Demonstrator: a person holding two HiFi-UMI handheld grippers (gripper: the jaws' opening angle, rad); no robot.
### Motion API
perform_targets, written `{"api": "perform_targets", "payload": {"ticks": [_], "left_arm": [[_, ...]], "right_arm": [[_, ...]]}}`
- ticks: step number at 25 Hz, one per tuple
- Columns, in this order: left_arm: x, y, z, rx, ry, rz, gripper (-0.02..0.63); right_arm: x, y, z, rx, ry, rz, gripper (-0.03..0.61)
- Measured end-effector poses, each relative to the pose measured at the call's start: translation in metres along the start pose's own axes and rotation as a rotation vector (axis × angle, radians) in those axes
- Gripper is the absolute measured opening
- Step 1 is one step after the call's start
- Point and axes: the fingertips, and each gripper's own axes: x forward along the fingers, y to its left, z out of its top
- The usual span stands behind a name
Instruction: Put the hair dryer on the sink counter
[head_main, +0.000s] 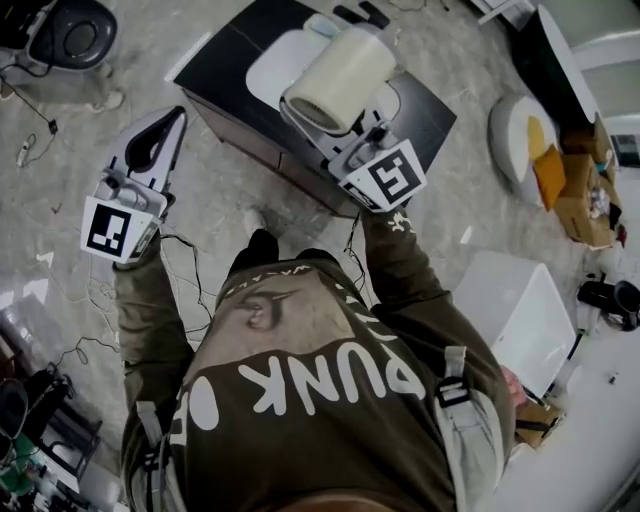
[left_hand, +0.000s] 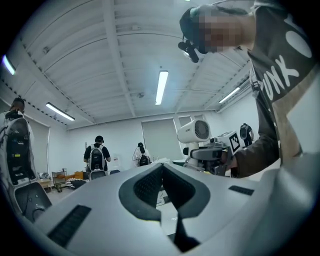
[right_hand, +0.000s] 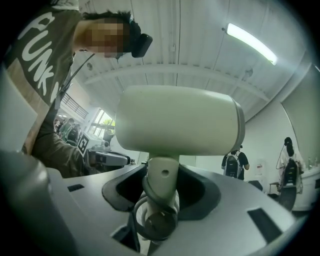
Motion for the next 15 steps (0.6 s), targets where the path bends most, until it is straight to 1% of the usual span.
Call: {"api": "perform_targets", "payload": {"ticks": [3, 6, 10, 15], "left_arm": [[0.004, 0.032, -0.013, -0.01, 0.022, -0.009, 0.002], [0.009, 0.052, -0.028, -0.025, 0.044, -0.006, 0.002], [0.022, 0.07, -0.041, -0.036, 0.054, 0.007, 0.002], [0.033, 0.09, -0.048, -0.052, 0.041, 0.051, 0.002]], "right_arm": [[0.042, -0.016, -0.017, 0.012, 0.026, 0.009, 0.19], [0.076, -0.031, -0.043, 0.034, 0.074, 0.042, 0.19], [0.112, -0.054, -0.087, 0.064, 0.152, 0.091, 0.19], [0.155, -0.074, -0.149, 0.124, 0.256, 0.152, 0.19]]}}
